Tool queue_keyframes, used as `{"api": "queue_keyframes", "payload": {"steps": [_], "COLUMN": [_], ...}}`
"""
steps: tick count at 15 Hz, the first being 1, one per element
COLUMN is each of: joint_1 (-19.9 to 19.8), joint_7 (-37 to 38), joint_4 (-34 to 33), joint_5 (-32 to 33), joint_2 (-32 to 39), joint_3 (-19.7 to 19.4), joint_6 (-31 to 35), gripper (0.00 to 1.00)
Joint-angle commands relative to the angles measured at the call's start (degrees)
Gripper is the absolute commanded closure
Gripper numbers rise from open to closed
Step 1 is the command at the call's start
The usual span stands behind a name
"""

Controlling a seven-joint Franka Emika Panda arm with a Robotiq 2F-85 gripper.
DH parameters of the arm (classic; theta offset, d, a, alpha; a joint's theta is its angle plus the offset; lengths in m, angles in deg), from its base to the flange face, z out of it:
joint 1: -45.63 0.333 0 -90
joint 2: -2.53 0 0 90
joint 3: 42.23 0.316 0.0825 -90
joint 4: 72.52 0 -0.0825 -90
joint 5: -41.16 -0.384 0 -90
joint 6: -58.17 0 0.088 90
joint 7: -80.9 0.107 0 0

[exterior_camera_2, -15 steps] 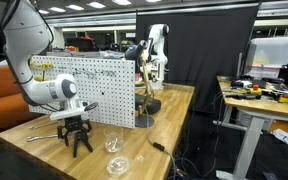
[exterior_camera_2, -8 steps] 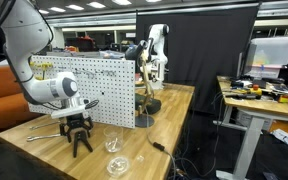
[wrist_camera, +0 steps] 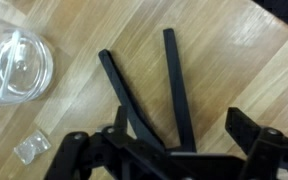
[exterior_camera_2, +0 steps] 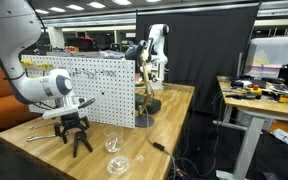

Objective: Hang the black tool on the white board

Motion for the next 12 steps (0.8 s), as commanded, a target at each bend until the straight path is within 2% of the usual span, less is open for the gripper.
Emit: {"api": "queue_keyframes", "payload": {"steps": [1,4,5,6,8,12], "joint_1": [0.32,0.08,-0.05,0.0,0.04,0.17], "joint_7": [1.09,0.85,0.65,0.71,0.35,-0.62], "joint_4": [3.66,3.21,2.46,1.79,-0.07,-3.48], "joint_5": [0.89,0.42,0.13,0.06,-0.12,-0.17], "joint_2": [-1.73,-0.29,0.35,0.78,1.85,4.64], "joint_3": [-0.53,-0.49,-0.38,-0.45,-0.41,-0.44], "joint_6": [1.44,1.16,1.05,0.92,0.3,-0.78], "gripper": [0.0,0.0,0.03,0.14,0.27,0.4]}}
